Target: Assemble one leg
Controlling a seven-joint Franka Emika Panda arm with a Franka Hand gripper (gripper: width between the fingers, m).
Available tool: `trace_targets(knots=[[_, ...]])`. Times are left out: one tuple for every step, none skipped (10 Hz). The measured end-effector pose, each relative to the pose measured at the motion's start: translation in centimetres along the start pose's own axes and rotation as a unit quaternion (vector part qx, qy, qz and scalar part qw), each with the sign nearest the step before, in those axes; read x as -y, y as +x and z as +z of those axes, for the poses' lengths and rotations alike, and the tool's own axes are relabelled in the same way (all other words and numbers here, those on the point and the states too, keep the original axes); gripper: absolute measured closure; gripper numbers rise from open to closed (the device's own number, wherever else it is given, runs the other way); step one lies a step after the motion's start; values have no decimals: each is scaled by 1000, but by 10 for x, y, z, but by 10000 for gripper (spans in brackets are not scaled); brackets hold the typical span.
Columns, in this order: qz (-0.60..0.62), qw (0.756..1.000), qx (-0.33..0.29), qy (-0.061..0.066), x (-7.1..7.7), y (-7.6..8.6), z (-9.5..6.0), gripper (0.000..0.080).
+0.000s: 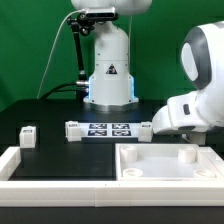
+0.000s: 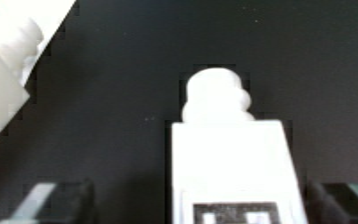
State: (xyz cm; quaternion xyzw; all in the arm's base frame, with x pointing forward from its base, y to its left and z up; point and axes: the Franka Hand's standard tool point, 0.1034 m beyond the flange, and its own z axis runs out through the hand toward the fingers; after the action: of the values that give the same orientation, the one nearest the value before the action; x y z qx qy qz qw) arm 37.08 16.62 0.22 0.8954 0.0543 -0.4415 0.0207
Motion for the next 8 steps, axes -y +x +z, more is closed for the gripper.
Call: trace_targets(knots=[[0,1000,0,0,0,0,0,381],[0,1000,0,0,0,0,0,381],[0,1000,0,0,0,0,0,511],[0,1000,0,0,0,0,0,511],[0,1000,0,0,0,0,0,511],[0,1000,0,0,0,0,0,511],[0,1000,0,0,0,0,0,511],[-1,1000,0,1,-1,0,-1,511]])
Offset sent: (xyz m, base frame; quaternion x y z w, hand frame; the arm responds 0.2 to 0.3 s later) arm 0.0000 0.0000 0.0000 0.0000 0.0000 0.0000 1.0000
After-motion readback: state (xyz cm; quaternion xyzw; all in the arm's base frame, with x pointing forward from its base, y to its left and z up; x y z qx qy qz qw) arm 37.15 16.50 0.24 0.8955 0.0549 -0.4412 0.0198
